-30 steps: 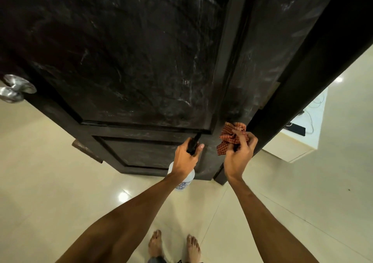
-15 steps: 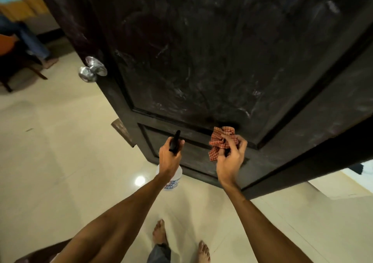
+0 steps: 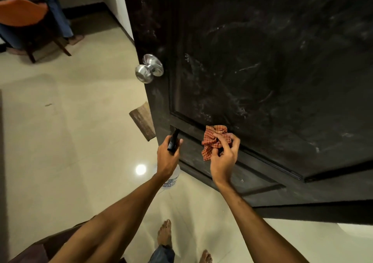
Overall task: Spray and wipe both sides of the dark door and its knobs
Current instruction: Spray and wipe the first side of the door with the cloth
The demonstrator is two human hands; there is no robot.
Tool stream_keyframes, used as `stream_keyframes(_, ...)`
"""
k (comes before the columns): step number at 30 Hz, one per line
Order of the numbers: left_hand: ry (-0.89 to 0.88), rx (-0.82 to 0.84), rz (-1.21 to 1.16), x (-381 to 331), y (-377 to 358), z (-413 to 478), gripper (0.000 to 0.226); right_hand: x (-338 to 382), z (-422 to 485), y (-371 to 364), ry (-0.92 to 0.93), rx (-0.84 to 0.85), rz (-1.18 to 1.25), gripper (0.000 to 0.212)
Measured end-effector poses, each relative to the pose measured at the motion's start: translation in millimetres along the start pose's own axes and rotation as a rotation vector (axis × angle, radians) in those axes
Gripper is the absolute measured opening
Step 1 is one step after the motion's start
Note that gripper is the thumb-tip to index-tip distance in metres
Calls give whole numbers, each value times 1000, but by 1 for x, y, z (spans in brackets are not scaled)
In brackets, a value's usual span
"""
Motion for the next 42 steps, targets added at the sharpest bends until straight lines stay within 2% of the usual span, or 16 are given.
stream_keyframes(5, 14, -19, 0, 4, 21, 7, 21, 7, -7, -21, 0, 42, -11, 52)
stream_keyframes(10, 7, -34, 8, 3, 17, -2, 22, -2, -14, -11, -10, 58, -21, 50)
stream_keyframes(23, -113, -103, 25, -44, -36, -58, 23, -42, -6, 90, 98, 11, 91, 50)
stream_keyframes(32, -133, 21, -51, -60, -129, -128, 17, -89, -9, 187, 106, -114, 57, 46)
stream_keyframes(39, -78, 233, -85, -48, -216, -212, 10, -142, -37, 278, -6, -191, -23, 46)
stream_keyframes(42, -73, 270, -62, -44, -241, -231, 10, -151, -37, 305, -28, -232, -49, 47)
Point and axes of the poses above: each hand's wrist, its own z-axis towards the middle knuckle, its own y-axis out of the back of the hand, x = y × z, the point moved 3 cm from there along z, towards the middle knuckle, and after that the axes turned 4 degrees about -z, right-handed, at the moved point
